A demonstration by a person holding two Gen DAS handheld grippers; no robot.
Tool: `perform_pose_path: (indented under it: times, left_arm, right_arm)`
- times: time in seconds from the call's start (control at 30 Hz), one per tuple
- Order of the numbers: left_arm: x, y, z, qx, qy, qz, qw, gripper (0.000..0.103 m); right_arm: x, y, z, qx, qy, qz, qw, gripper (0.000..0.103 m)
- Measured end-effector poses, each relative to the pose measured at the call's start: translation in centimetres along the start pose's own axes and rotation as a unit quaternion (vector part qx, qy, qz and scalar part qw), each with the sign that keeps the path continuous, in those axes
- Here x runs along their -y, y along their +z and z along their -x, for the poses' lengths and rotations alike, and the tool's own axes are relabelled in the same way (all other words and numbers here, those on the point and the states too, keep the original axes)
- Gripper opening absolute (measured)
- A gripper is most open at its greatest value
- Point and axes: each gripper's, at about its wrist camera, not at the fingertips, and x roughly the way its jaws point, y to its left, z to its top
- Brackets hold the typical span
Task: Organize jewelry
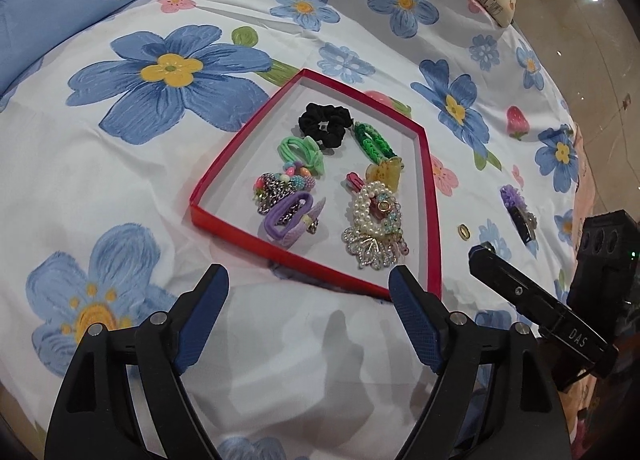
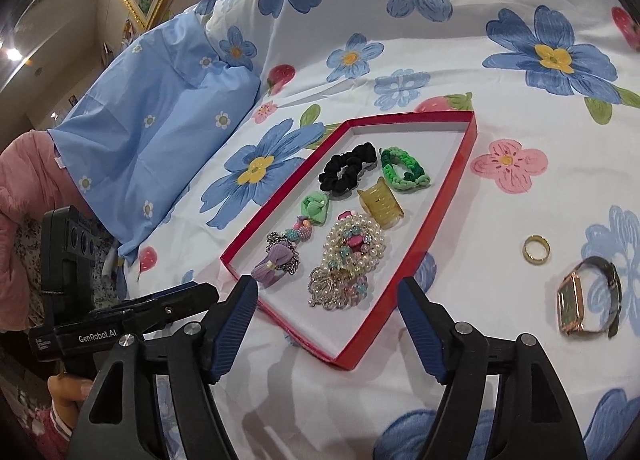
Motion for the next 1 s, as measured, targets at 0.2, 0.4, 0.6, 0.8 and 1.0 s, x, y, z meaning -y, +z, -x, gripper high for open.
perform_pose_path:
  times: [0.2,0.4,0.6,0.8,1.0]
  left_arm:
    - [0.7,-1.3,1.2,0.02,0.027,-0.023,0.9992,0.083]
    - [1.8,-2.5,3.1,0.059,0.072,-0.063,0.9937,0.088]
    - [3.5,-1.7,6.0,0.098,0.073,-0.096,0.9879,0.099]
    - [4.7,-0.6,7.4,0.143,0.104,-0.11,0.9782,0.103]
    - [4.3,-2.7,5.6,0.164,0.113,-0.113,0.9734,0.103]
  right_arm:
    - [-0.3,-1.4,1.1,0.019,-0.008,0.006,1.0,0.086]
    - [-0.9,-2.3,2.8,0.056,-0.034,0.032,0.997,0.087]
    - [-3.0,-0.9,5.7,0.085,-0.041,0.08,0.992,0.088]
    - [-5.4,1.3,9.1,0.138,-0.056,0.128,0.981,0.103]
    - [-3.9,-1.5,7.1,0.147,-0.064,0.111,0.981,0.103]
